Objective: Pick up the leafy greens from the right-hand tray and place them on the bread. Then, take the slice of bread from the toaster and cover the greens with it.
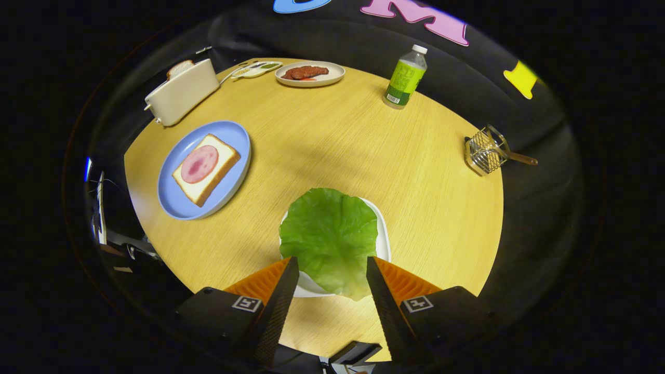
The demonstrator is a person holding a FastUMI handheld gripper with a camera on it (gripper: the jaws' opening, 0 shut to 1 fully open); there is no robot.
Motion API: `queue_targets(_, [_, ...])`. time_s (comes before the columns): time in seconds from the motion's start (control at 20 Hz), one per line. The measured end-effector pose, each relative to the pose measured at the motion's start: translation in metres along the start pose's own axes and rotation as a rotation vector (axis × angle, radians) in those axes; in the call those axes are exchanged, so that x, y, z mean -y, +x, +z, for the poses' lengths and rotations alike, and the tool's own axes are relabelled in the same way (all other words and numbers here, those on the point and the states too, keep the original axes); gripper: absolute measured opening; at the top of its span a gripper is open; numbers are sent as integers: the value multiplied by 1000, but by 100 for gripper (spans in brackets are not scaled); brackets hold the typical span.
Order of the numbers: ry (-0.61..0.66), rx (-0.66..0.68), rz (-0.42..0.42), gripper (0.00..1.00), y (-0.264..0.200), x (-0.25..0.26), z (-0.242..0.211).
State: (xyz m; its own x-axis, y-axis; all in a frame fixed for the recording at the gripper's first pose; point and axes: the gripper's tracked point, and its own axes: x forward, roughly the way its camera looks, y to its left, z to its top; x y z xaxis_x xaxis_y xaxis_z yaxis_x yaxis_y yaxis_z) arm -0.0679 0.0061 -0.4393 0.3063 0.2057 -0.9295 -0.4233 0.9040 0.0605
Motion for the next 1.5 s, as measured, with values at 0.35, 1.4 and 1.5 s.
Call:
queue_targets(0.35, [9, -88, 41, 76, 38, 6, -3])
queue_targets(1.4, [111, -173, 128, 5, 45, -3, -9])
queue_targets(1.5, [113, -157, 130, 5, 38, -4, -7])
